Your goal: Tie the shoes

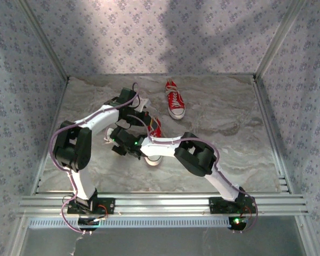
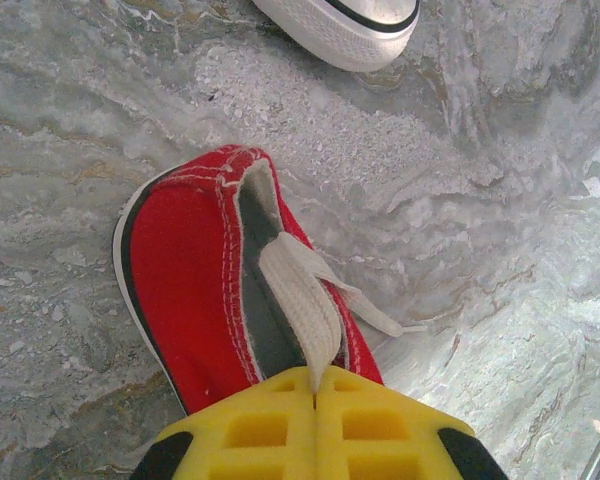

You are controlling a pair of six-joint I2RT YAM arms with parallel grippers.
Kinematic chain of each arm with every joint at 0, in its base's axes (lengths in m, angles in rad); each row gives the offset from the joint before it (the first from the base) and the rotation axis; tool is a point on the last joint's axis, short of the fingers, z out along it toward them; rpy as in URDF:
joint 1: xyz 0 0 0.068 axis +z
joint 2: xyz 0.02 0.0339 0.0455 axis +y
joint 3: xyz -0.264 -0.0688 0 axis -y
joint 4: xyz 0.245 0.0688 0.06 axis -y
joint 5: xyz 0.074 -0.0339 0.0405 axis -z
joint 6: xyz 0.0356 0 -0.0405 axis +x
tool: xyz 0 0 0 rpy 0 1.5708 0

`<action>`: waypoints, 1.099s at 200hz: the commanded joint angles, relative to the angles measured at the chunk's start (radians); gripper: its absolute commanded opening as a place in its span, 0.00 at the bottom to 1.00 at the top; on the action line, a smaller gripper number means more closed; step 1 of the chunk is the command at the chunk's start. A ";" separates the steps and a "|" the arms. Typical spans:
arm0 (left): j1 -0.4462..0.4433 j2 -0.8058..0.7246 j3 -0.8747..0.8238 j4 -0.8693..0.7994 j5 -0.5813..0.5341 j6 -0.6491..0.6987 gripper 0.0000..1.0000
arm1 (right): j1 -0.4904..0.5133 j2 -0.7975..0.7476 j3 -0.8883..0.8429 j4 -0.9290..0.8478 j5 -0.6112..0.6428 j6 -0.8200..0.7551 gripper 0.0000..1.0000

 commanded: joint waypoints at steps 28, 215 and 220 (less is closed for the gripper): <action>-0.003 0.020 0.041 -0.030 0.028 0.018 0.00 | -0.041 0.053 0.052 -0.067 -0.023 0.076 0.53; -0.003 -0.063 -0.068 0.113 0.084 0.037 0.00 | 0.066 -0.337 -0.279 0.048 -0.128 0.080 0.00; -0.003 -0.070 -0.075 0.124 0.087 0.039 0.00 | 0.066 -0.364 -0.300 0.064 -0.134 0.085 0.00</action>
